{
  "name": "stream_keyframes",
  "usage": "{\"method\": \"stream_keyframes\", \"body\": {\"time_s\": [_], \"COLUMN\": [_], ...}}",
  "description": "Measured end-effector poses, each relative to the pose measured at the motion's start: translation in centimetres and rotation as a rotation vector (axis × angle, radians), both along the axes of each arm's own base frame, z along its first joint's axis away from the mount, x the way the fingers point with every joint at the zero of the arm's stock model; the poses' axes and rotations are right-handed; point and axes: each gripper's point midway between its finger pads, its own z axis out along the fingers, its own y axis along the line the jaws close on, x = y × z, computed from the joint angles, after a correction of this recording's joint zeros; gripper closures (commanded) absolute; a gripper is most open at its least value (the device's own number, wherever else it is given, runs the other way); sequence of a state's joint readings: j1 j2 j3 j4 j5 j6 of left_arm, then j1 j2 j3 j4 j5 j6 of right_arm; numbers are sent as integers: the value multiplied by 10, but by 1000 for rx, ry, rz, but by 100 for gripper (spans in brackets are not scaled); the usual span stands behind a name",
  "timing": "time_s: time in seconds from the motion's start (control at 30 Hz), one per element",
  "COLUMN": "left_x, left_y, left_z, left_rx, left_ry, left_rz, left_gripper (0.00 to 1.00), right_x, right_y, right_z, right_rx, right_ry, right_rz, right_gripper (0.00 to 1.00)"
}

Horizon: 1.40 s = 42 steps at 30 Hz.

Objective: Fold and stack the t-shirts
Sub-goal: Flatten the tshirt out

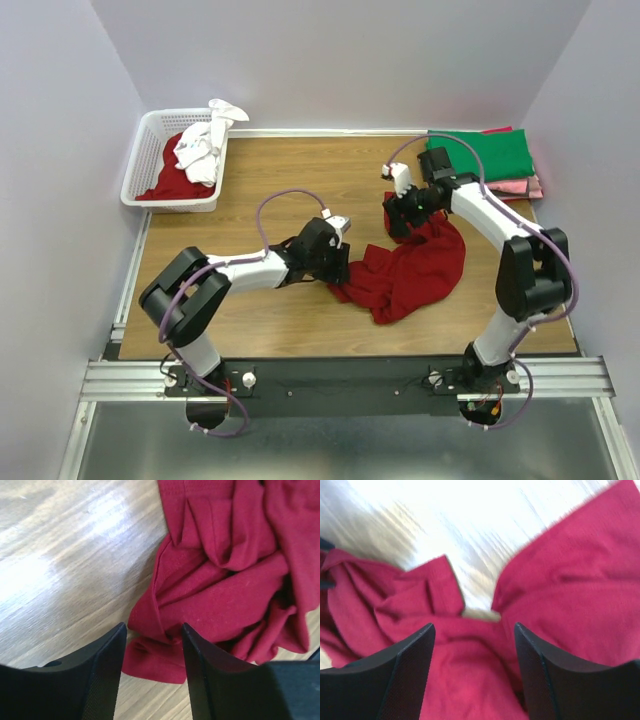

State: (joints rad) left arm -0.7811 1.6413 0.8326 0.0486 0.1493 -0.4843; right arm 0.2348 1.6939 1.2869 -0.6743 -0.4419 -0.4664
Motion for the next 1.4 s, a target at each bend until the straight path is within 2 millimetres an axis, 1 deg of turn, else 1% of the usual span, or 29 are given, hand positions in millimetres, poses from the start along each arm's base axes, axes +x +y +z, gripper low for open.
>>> {"method": "stream_keyframes", "body": {"time_s": [0.03, 0.1, 0.13, 0.2, 0.23, 0.27, 0.3, 0.37, 0.4, 0.47, 0.5, 0.53, 0.6, 0.63, 0.67, 0.73, 0.8, 0.87, 0.93, 1.0, 1.07, 1.1, 1.13, 1.23, 1.27, 1.3, 1.33, 1.37, 1.4], "left_x": [-1, -3, -4, -5, -6, -6, -6, -7, -7, -7, -7, -7, -7, -7, -7, -7, -8, -9, -12, -14, -16, -17, -18, -24, -26, -29, -33, -36, -40], "left_y": [-1, -1, 0, 1, 1, 1, 1, 1, 1, 1, 1, 1, 1, 1, 1, 1, 2, 5, 11, 20, 31, 36, 44, 66, 70, 77, 84, 87, 90], "left_z": [-3, -8, -10, -13, -13, -14, -13, -14, -14, -13, -13, -13, -12, -11, -9, -5, 2, 14, 27, 48, 76, 88, 102, 135, 141, 151, 161, 165, 170], "left_rx": [10, 25, 32, 44, 47, 48, 48, 50, 50, 50, 50, 49, 48, 46, 44, 36, 25, 11, 1, -19, -61, -81, -107, -170, -184, -208, -235, -247, -271], "left_ry": [5, 14, 18, 24, 25, 26, 24, 25, 24, 23, 22, 22, 18, 16, 14, 6, -5, -26, -47, -83, -134, -154, -180, -238, -245, -262, -275, -278, -281], "left_rz": [-6, -15, -17, -23, -25, -26, -28, -30, -31, -33, -33, -33, -36, -35, -35, -35, -34, -28, -15, 9, 42, 55, 77, 144, 156, 176, 195, 202, 210], "left_gripper": [51, 56, 62, 66, 68, 69, 72, 78, 83, 89, 94, 100, 100, 100, 100, 100, 100, 100, 100, 100, 100, 100, 100, 100, 100, 100, 100, 100, 100], "right_x": [3, 9, 13, 20, 24, 25, 26, 26, 26, 27, 27, 27, 27, 27, 28, 32, 36, 41, 44, 47, 58, 60, 63, 62, 60, 55, 51, 46, 42], "right_y": [6, 16, 21, 26, 25, 24, 20, 15, 12, 8, 7, 6, 5, 5, 3, 4, 5, 8, 11, 16, 26, 29, 33, 40, 40, 40, 39, 38, 37], "right_z": [-3, -12, -17, -27, -35, -38, -45, -56, -59, -65, -68, -71, -76, -81, -83, -79, -75, -68, -54, -30, 24, 42, 73, 163, 179, 205, 222, 239, 251], "right_rx": [-16, -49, -65, -91, -111, -119, -142, -173, -191, -216, -224, -234, -248, -254, -263, -263, -258, -248, -227, -190, -115, -92, -53, 53, 72, 99, 117, 135, 147], "right_ry": [1, 9, 13, 25, 34, 39, 50, 69, 73, 78, 85, 89, 97, 107, 107, 97, 82, 63, 37, -5, -121, -159, -225, -418, -452, -506, -541, -578, -603], "right_rz": [14, 27, 35, 32, 18, 16, 3, -8, -17, -26, -30, -36, -43, -44, -49, -57, -58, -56, -53, -47, -41, -39, -35, -29, -28, -27, -30, -33, -37], "right_gripper": [34, 38, 42, 45, 45, 46, 48, 49, 49, 55, 58, 66, 77, 87, 91, 100, 100, 100, 100, 100, 100, 100, 100, 100, 99, 100, 100, 99, 100]}}
